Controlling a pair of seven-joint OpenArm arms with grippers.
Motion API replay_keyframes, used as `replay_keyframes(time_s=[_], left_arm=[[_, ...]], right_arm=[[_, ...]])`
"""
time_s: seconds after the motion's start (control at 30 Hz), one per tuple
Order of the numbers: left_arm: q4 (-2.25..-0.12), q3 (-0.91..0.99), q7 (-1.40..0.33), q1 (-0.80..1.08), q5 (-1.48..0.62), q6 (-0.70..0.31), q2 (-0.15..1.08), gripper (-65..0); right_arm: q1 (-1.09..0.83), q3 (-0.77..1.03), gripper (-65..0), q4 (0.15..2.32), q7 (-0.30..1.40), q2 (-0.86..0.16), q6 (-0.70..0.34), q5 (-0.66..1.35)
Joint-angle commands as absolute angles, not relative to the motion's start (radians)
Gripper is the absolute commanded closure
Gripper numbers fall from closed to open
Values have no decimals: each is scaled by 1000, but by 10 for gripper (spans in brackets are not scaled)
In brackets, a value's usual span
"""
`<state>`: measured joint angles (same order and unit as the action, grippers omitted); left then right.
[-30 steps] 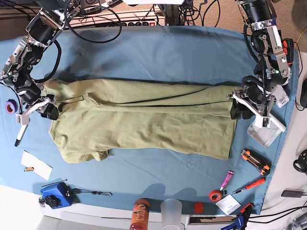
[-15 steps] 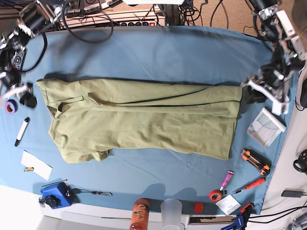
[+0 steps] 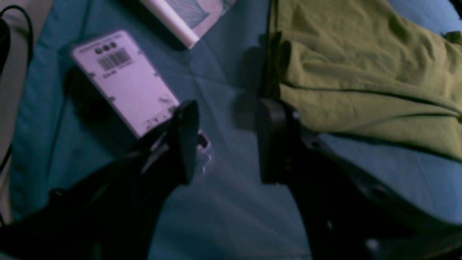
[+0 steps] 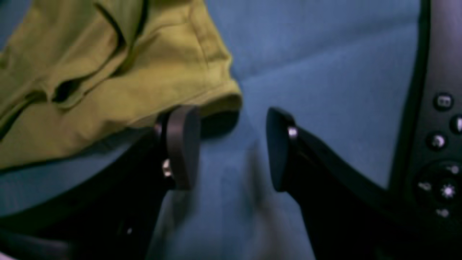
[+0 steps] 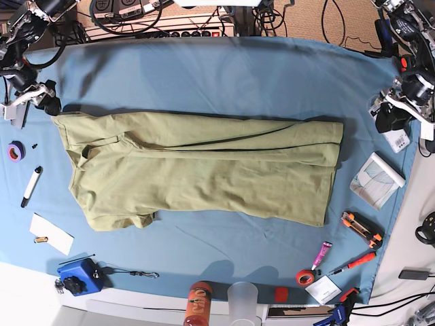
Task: Layout the t-shirt on the table in an organized manner, then fold the t-shirt properly
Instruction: 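Release the folded edge and regrasp the fold with both grippers, then pull the folded edge back toward the collar with both grippers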
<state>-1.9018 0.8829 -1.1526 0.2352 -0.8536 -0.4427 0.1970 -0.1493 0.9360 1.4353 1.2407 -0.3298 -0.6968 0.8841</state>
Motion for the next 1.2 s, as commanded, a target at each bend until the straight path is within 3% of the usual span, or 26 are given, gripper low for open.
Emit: replay_keyframes(time_s=[0.0, 0.3, 0.67, 0.93, 1.17], left_arm=[[-1919, 886, -1137, 233, -876, -447, 215, -273], [-1919, 886, -1133, 233, -876, -447, 214, -272], [-1917, 878, -1130, 234, -876, -446, 214, -272], [-1911, 621, -1125, 255, -849, -446, 213, -273], [-1848, 464, -1018, 249, -651, -330, 213, -273]], right_arm=[[-133, 941, -296, 1425, 1220, -354, -698, 900], [-39, 936, -296, 1291, 1306, -335, -698, 1067], [6, 835, -296, 1280, 1249, -324, -698, 939], [6, 781, -296, 1281, 1245, -325, -698, 937], [6, 781, -296, 1281, 1250, -330, -698, 900]])
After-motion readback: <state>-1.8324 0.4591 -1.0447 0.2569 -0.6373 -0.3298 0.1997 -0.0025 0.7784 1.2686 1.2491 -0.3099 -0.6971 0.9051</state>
